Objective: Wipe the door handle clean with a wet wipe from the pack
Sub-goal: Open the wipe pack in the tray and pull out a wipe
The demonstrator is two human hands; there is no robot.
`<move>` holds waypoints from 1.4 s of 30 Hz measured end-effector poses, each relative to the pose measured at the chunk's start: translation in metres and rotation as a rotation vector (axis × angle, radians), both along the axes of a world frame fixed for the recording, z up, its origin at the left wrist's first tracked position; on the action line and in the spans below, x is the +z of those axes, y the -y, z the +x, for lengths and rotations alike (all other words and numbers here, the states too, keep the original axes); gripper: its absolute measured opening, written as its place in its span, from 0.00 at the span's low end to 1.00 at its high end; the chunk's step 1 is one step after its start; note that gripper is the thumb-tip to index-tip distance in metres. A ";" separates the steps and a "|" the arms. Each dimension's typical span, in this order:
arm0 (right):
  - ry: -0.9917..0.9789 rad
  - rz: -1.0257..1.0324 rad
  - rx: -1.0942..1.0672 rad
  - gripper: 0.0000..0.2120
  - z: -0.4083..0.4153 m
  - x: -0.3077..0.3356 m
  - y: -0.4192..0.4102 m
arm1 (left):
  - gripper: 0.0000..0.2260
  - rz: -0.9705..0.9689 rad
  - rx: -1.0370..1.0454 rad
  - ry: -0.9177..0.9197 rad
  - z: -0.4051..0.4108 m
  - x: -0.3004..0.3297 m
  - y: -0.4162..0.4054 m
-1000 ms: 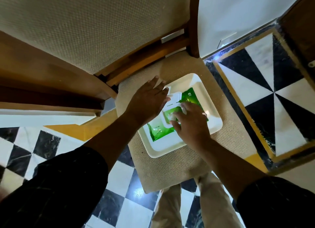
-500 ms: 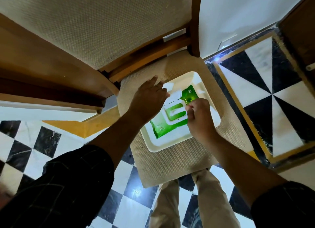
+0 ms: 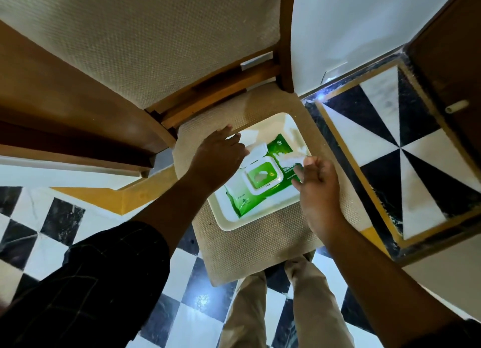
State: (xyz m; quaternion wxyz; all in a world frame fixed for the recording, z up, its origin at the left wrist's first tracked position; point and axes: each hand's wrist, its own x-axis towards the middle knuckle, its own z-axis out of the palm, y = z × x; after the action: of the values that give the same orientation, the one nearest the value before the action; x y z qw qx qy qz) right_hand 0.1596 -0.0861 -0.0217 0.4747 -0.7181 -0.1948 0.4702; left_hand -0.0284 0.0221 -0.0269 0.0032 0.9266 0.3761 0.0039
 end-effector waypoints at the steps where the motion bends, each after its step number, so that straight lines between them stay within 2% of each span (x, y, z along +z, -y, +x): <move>1: 0.017 0.009 -0.024 0.12 0.003 0.002 0.001 | 0.09 -0.015 0.008 0.005 0.000 0.002 0.000; 9: -0.031 0.035 -0.145 0.08 0.031 0.014 0.008 | 0.15 -0.149 0.009 0.016 0.022 -0.003 0.056; 10: -0.036 0.032 -0.139 0.08 0.033 0.016 0.009 | 0.18 -0.241 0.024 -0.020 0.024 -0.008 0.065; 12: -0.055 0.026 -0.110 0.07 0.035 0.020 0.013 | 0.25 -0.465 0.083 -0.216 0.025 -0.017 0.079; 14: -0.074 0.020 -0.077 0.07 0.038 0.028 0.018 | 0.29 -0.519 0.113 -0.351 0.024 -0.023 0.084; 16: -0.084 0.027 -0.057 0.07 0.043 0.043 0.025 | 0.28 -0.545 0.135 -0.354 0.028 -0.015 0.082; 18: -0.073 0.037 -0.039 0.07 0.047 0.068 0.035 | 0.23 -0.620 0.244 -0.220 0.034 0.011 0.077; 20: -0.063 0.070 -0.026 0.07 0.049 0.098 0.043 | 0.20 -0.779 0.468 0.049 0.042 0.048 0.074; 23: -0.035 0.163 -0.014 0.07 0.050 0.149 0.050 | 0.19 -1.054 0.701 0.447 0.066 0.113 0.070; 25: -0.014 0.231 -0.007 0.07 0.050 0.184 0.056 | 0.23 -1.338 0.865 0.692 0.085 0.161 0.071; 27: 0.037 0.267 0.016 0.08 0.053 0.212 0.060 | 0.27 -1.604 0.920 0.819 0.102 0.197 0.076; 29: 0.126 0.290 0.010 0.09 0.053 0.244 0.067 | 0.22 -1.711 0.805 0.864 0.110 0.233 0.085; 33: 0.266 0.390 -0.064 0.11 0.060 0.297 0.081 | 0.04 -1.641 0.534 1.005 0.128 0.282 0.097; 35: 0.309 0.453 -0.175 0.11 0.065 0.318 0.092 | 0.06 -1.566 0.416 1.038 0.139 0.305 0.102; 37: 0.293 0.487 -0.252 0.06 0.072 0.330 0.095 | 0.08 -1.478 0.354 1.049 0.148 0.320 0.100; 38: 0.273 0.491 -0.283 0.09 0.079 0.338 0.098 | 0.07 -1.437 0.303 1.042 0.155 0.332 0.100; 40: 0.246 0.474 -0.256 0.16 0.091 0.347 0.105 | 0.07 -1.366 0.224 1.025 0.165 0.347 0.101; 42: 0.317 0.441 -0.172 0.11 0.103 0.357 0.111 | 0.09 -1.316 0.162 0.989 0.175 0.359 0.100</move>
State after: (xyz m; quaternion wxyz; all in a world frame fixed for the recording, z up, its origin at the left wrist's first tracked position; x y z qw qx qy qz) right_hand 0.2622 -0.1970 0.3352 0.6210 -0.6760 -0.3026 0.2564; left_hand 0.1465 -0.0784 0.3320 0.7097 0.5967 0.3224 0.1905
